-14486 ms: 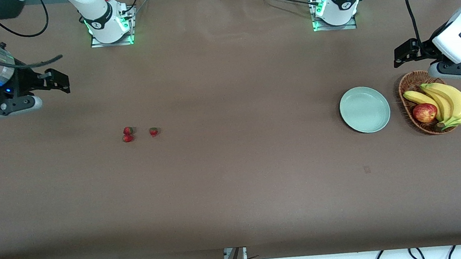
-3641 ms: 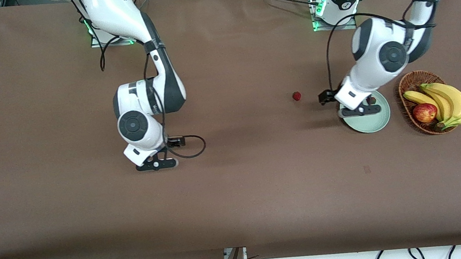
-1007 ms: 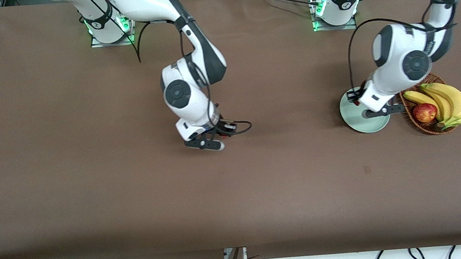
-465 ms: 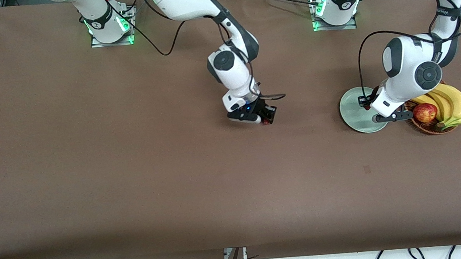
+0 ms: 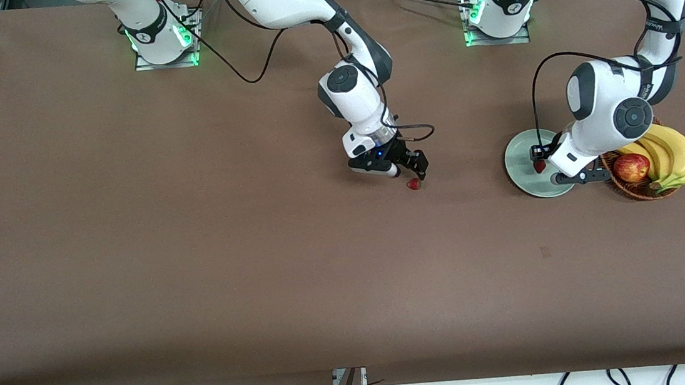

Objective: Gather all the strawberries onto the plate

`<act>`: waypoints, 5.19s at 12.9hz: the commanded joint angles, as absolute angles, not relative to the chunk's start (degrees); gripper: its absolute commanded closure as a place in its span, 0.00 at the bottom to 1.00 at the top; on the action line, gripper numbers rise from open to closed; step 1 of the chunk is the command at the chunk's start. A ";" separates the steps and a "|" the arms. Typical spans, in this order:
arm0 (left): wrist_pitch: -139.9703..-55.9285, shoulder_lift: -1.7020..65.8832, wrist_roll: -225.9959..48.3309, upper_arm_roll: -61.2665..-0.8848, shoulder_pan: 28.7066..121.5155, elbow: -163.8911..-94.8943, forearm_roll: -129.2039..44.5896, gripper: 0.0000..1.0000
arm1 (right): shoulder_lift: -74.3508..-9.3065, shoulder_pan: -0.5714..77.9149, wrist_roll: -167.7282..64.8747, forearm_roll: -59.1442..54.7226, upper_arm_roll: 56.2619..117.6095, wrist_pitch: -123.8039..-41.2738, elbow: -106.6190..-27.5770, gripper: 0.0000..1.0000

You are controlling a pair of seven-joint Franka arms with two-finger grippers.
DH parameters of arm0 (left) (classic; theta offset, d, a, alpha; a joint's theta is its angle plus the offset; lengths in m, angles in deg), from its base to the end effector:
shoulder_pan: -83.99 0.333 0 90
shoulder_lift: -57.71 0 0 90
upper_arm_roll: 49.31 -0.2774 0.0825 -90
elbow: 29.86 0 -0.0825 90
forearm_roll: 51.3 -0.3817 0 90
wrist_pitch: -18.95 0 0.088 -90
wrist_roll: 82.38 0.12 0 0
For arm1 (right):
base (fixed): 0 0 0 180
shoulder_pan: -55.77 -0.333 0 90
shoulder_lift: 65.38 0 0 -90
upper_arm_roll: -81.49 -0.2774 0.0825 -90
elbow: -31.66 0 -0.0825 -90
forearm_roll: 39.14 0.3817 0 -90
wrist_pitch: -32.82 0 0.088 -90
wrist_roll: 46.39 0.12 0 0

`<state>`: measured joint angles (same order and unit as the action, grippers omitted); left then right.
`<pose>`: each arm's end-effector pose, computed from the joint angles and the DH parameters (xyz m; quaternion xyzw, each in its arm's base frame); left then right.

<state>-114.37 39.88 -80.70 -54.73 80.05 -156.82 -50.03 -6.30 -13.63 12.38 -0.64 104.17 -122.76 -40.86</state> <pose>0.5134 0.0150 0.1731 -0.9950 -0.0058 0.0993 0.0046 0.4694 0.5923 0.1772 -0.9374 0.2345 -0.0976 0.2381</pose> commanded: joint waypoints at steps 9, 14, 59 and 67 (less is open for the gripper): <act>-109.72 41.39 -109.14 -36.95 79.15 -146.69 -48.92 0.00 | -24.15 -9.97 -20.10 -0.30 129.01 -70.22 -43.22 0.00; -111.65 31.02 -127.25 -27.71 76.35 -137.80 -55.85 0.00 | -25.21 -10.32 -22.30 -2.83 136.41 -60.62 -43.22 0.00; -111.03 37.68 -72.28 -55.38 82.58 -152.64 -48.22 0.88 | -63.89 53.13 -38.57 -40.02 74.89 -52.96 -56.85 0.00; -101.42 39.51 -69.90 -55.55 82.49 -145.38 -48.31 0.00 | -63.89 53.13 -38.57 -40.02 74.89 -53.49 -56.85 0.00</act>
